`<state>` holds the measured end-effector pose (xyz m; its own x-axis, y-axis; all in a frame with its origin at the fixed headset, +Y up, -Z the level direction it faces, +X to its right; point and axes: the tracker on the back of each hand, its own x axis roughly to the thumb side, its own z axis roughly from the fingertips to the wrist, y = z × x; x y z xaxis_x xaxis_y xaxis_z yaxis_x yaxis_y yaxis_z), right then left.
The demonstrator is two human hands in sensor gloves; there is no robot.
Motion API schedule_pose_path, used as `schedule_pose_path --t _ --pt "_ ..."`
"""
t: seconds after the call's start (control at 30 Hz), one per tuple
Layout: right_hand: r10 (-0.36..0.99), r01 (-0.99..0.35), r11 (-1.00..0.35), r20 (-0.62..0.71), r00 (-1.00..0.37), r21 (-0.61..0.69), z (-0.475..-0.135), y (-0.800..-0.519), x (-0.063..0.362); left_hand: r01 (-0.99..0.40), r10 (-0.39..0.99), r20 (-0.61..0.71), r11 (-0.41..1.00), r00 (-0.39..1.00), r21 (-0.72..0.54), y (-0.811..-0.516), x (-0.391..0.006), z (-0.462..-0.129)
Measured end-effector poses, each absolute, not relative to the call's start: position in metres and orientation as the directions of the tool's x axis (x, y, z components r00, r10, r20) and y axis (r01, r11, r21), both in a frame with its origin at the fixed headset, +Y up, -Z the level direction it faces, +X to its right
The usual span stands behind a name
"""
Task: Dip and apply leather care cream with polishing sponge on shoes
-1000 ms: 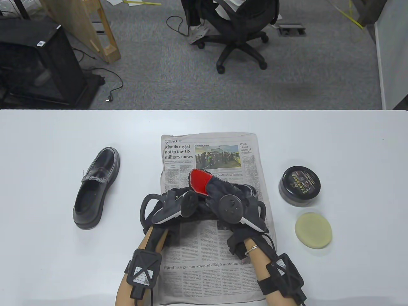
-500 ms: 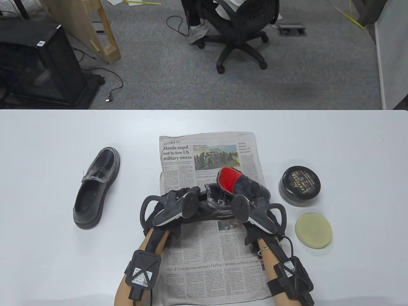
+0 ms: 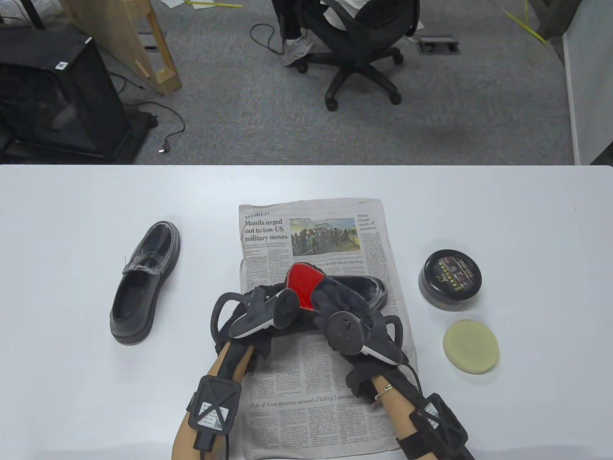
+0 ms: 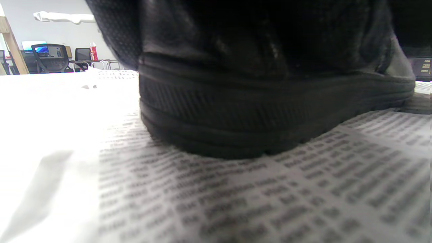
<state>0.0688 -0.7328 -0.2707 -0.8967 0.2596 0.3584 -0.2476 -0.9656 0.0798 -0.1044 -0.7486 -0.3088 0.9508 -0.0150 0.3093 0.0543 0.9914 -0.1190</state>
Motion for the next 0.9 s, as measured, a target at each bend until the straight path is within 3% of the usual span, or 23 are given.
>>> schedule_pose_path --t 0.23,0.47,0.7,0.9 --pt "0.308 -0.284 -0.95 0.228 -0.924 0.132 -0.31 -0.738 0.072 0.04 -0.001 0.307 0.992 0.952 -0.123 -0.749 -0.106 -0.309" --pt "0.172 -0.16 -0.98 0.096 -0.98 0.118 -0.322 -0.747 0.113 0.042 -0.008 0.28 0.992 0.96 -0.118 -0.749 -0.107 -0.309" --pt "-0.017 0.017 -1.0 0.16 -0.987 -0.004 -0.295 -0.749 0.124 0.049 -0.018 0.26 0.992 0.965 -0.115 -0.748 -0.106 -0.309" --pt "0.046 -0.061 -0.997 0.298 -0.954 -0.042 -0.261 -0.747 0.111 0.053 -0.02 0.274 0.992 0.962 -0.111 -0.748 -0.105 -0.31"
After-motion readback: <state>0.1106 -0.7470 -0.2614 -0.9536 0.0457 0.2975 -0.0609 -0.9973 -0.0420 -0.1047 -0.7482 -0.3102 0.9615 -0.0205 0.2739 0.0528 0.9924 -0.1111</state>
